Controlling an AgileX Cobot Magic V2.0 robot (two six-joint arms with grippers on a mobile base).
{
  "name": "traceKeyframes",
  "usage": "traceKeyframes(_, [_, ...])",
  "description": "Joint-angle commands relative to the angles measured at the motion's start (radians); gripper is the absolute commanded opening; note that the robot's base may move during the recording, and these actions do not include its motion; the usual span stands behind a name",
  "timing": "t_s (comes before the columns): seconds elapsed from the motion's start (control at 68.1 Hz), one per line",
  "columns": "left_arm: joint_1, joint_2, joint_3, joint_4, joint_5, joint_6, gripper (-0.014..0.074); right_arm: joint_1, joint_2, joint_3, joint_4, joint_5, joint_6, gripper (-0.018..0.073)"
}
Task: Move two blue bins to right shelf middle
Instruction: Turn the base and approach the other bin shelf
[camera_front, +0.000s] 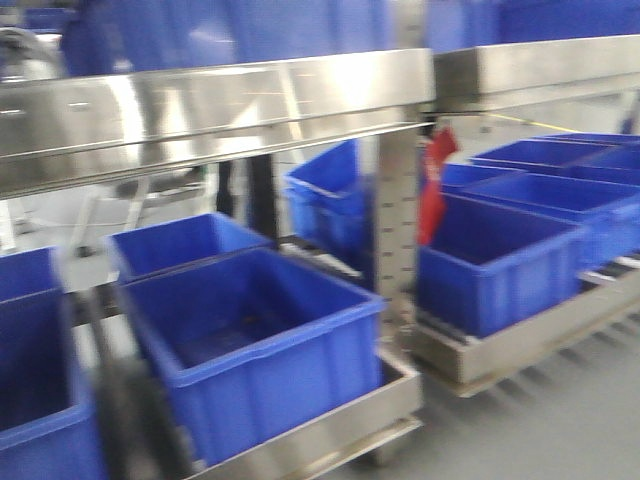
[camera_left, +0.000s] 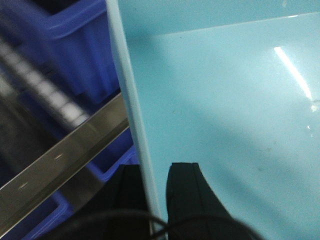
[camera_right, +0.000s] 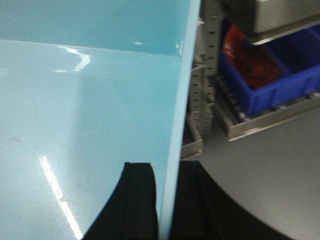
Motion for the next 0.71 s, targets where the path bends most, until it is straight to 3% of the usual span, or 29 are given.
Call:
traceKeyframes(0.0, [-0.006, -0.02, -0.012, -0.007, -0.032, 0.017, -0.0111, -0.004, -0.008, -0.013, -0.018, -0.04, -0.017, -0.0162])
traceKeyframes(0.691, [-0.006, -0.02, -0.012, -0.007, -0.032, 0.017, -0.0111, -0.004, -0.008, -0.013, -0.018, -0.04, -0.017, -0.0162])
